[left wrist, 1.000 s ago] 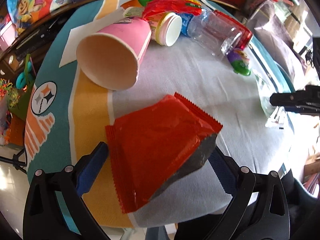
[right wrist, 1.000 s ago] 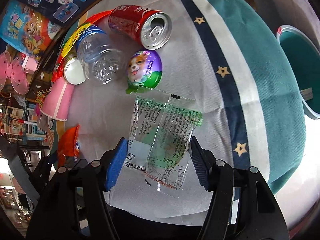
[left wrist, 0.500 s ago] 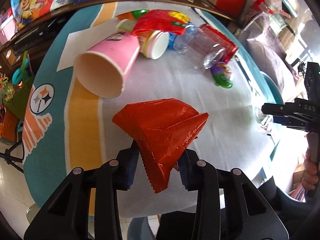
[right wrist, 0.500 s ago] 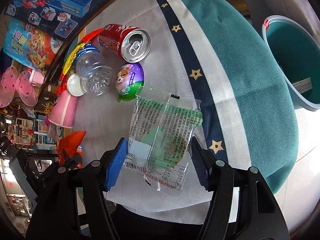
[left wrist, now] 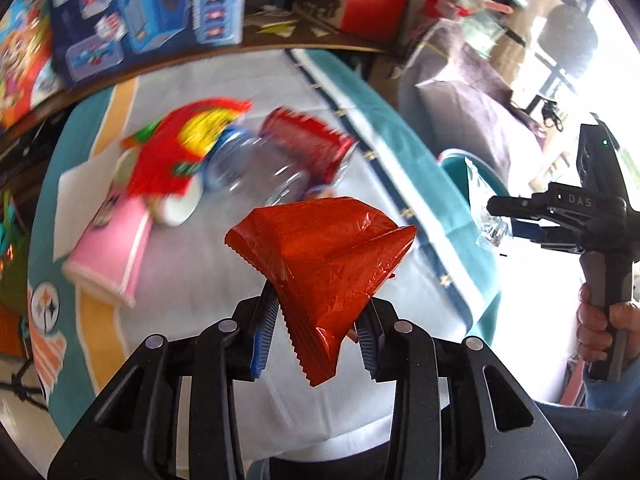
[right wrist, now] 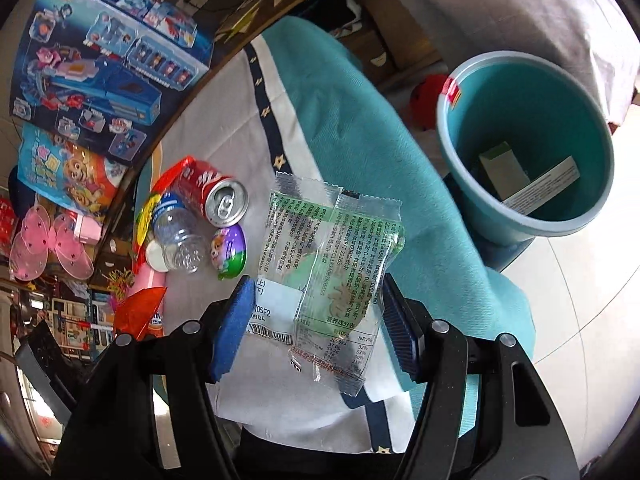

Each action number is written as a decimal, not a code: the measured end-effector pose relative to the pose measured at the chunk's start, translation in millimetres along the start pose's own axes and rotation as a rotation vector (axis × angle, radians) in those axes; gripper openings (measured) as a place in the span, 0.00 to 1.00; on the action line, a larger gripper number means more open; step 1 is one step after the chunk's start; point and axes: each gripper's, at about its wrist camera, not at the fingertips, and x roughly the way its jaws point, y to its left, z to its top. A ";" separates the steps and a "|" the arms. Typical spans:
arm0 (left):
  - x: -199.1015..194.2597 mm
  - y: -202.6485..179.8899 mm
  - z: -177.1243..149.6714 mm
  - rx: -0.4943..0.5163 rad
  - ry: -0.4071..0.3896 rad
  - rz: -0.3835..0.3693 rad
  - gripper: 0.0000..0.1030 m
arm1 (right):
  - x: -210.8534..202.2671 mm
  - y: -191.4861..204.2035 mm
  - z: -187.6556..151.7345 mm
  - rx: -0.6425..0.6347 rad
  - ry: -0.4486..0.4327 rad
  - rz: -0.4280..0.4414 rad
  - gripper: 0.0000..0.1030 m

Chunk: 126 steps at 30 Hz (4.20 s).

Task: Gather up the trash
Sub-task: 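Carry the bag and wrapper over the teal bin and release both, then move both tools back to the red chip bag and red cola can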

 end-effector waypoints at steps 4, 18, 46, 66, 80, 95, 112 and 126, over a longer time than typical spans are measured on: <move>11.2 -39.5 28.1 0.083 -0.007 -0.043 0.36 | -30.9 -31.7 20.6 0.065 -0.072 -0.010 0.59; 98.1 -191.0 99.7 0.339 0.089 -0.177 0.38 | -88.3 -146.6 84.1 0.247 -0.200 -0.037 0.60; 200.3 -267.5 121.7 0.411 0.247 -0.194 0.93 | -54.1 -209.1 125.7 0.329 -0.130 -0.065 0.62; 184.1 -235.8 114.2 0.334 0.249 -0.201 0.95 | -36.0 -189.5 120.6 0.344 -0.058 -0.128 0.82; 124.6 -166.2 106.3 0.260 0.165 -0.147 0.95 | -17.6 -113.0 99.8 0.228 0.003 -0.123 0.82; 34.9 -13.0 91.2 0.074 0.030 -0.002 0.96 | 34.9 25.8 84.1 -0.036 0.124 -0.130 0.82; 33.3 130.6 79.3 -0.116 0.037 0.118 0.96 | 120.0 182.8 76.8 -0.418 0.222 -0.135 0.80; 57.8 141.8 93.6 -0.099 0.080 0.090 0.96 | 178.7 187.5 80.2 -0.469 0.335 -0.130 0.64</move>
